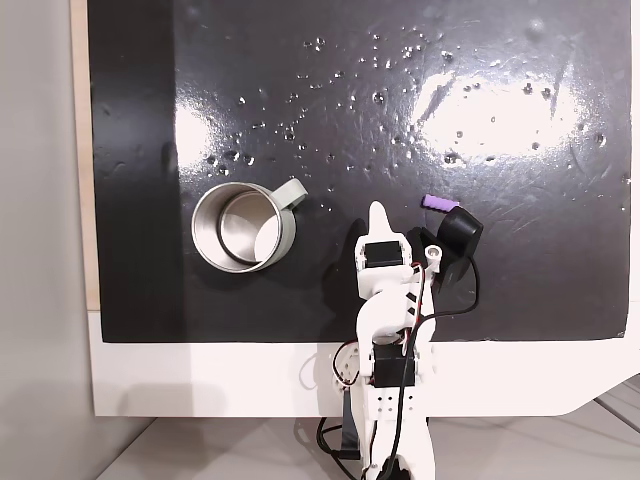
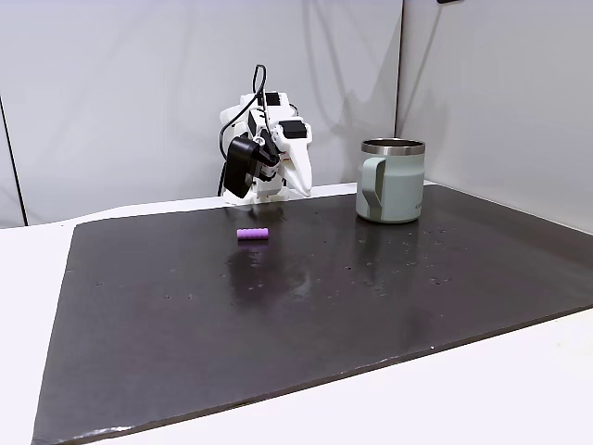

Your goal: Grasp a pengrip and put it in the cup.

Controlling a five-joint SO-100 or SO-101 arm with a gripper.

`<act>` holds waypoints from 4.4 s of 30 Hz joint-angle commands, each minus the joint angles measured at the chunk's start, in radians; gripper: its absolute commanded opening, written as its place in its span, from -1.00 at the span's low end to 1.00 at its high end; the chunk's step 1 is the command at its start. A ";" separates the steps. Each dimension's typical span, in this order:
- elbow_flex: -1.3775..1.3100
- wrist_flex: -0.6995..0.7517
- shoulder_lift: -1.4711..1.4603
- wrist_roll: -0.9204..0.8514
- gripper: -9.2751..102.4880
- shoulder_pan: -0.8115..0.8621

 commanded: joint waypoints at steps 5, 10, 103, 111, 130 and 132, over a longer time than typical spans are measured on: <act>-0.008 -0.018 0.014 -0.037 -0.83 0.002; -0.008 -0.017 0.014 -0.037 -0.83 0.005; -1.253 0.456 -1.862 -0.207 -0.68 0.368; -1.249 0.468 -1.862 -0.218 -0.84 0.370; -1.508 0.746 -1.761 -0.140 -0.84 0.285; -1.534 0.782 -1.730 -0.127 -0.84 0.264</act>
